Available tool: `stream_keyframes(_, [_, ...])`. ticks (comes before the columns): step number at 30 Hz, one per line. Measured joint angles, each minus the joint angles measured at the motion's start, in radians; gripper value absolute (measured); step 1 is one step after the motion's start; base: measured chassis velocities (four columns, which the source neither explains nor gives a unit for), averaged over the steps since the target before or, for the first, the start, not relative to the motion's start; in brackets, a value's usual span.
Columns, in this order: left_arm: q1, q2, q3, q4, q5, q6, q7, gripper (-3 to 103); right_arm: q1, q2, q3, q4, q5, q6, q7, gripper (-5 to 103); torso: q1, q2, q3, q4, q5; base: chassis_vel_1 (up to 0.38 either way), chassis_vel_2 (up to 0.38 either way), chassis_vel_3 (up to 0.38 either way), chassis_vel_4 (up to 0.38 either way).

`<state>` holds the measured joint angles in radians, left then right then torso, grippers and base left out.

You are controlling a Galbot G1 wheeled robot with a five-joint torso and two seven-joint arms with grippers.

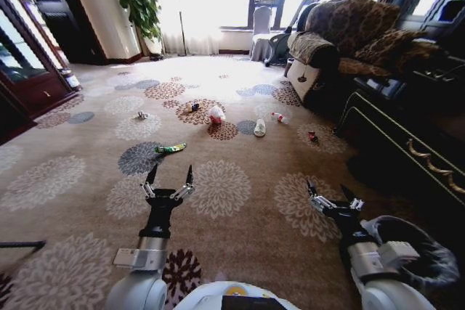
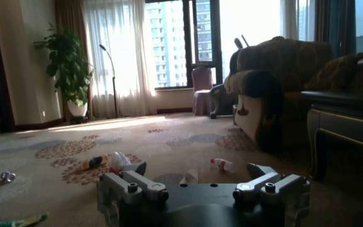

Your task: Pick up the trash from the ground and place it into the trash bin.

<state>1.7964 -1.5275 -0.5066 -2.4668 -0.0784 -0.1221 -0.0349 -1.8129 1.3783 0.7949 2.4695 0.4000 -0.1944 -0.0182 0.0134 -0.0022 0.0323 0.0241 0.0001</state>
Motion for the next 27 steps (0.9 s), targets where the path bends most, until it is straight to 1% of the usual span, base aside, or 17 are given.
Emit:
stream_keyframes(3, [-0.002, 0.0, 0.0, 0.007, -0.004, 0.002, -0.009, 100, 0.003, 0.0, 0.001, -0.006, -0.002, 0.013, 0.0, 100, 0.0, 0.0, 0.0, 0.0001, -0.0004, -0.204, -0.194, 0.209, 0.209])
stream_keyframes(5, [-0.002, 0.0, 0.003, 0.012, -0.006, 0.006, -0.015, 100, 0.005, -0.002, 0.003, -0.01, -0.005, 0.018, 0.0, 100, 0.0, 0.0, 0.0, 0.0001, 0.0006, -0.192, -0.194, 0.19, 0.2])
stream_keyframes(10, [-0.001, 0.001, 0.005, 0.021, -0.006, 0.01, -0.018, 100, 0.006, -0.005, 0.009, -0.016, -0.006, 0.018, 0.0, 100, 0.0, 0.0, 0.0, -0.0001, 0.0007, -0.125, -0.154, 0.121, 0.141])
stream_keyframes(11, [0.0, 0.001, 0.006, 0.024, -0.006, 0.011, -0.019, 100, 0.007, -0.007, 0.011, -0.018, -0.006, 0.018, 0.0, 100, 0.0, 0.0, 0.0, 0.0, 0.0007, -0.037, -0.062, 0.065, 0.108])
stream_keyframes(13, [0.002, 0.001, 0.007, 0.032, -0.007, 0.011, -0.023, 100, 0.009, -0.01, 0.015, -0.024, -0.005, 0.018, 0.0, 100, 0.0, 0.0, 0.0, 0.0, -0.0008, 0.0, 0.0, 0.0, 0.0])
stream_keyframes(19, [0.0, -0.007, 0.012, 0.045, -0.016, 0.014, -0.037, 100, 0.021, -0.012, 0.016, -0.038, -0.003, 0.023, 0.0, 100, 0.0, 0.0, 0.0, 0.0001, -0.0004, 0.033, -0.039, -0.021, 0.06])
stream_keyframes(27, [-0.007, -0.011, 0.013, 0.059, -0.02, 0.014, -0.041, 100, 0.033, -0.02, 0.014, -0.054, -0.002, 0.028, 0.0, 100, 0.0, 0.0, 0.0, -0.0001, 0.0001, -0.052, -0.235, 0.062, 0.229])
